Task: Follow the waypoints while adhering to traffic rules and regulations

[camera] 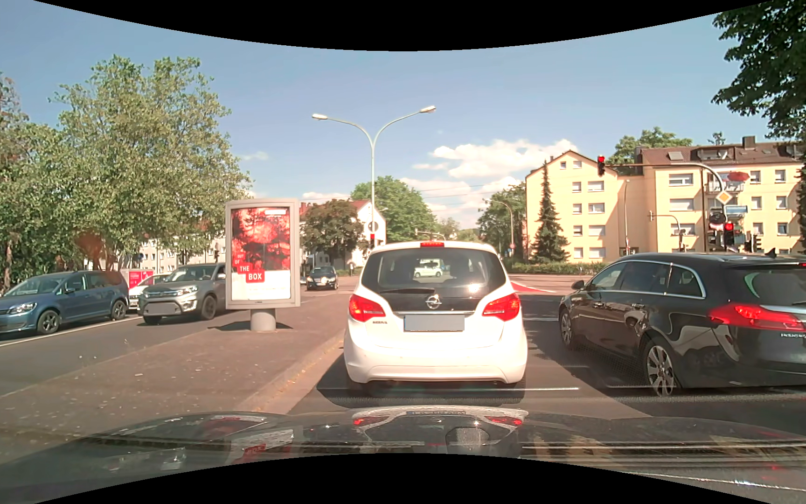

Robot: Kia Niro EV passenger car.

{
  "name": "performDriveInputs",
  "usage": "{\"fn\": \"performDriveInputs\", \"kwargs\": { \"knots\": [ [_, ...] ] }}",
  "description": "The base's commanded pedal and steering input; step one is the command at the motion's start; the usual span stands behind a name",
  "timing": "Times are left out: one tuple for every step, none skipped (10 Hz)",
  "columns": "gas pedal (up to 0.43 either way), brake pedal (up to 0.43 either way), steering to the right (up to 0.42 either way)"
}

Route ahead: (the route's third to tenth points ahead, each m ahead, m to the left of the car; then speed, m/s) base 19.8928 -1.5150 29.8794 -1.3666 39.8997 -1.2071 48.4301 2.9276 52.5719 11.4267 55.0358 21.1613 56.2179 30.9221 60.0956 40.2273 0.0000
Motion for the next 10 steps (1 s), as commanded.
{"fn": "performDriveInputs", "kwargs": {
  "knots": [
    [0.0,0.25,0.011],
    [0.0,0.25,0.011],
    [0.0,0.25,0.011],
    [0.0,0.25,0.011],
    [0.0,0.25,0.011],
    [0.0,0.25,0.011],
    [0.0,0.25,0.011],
    [0.0,0.25,0.011],
    [0.0,0.25,0.011],
    [0.0,0.25,0.011]
  ]
}}
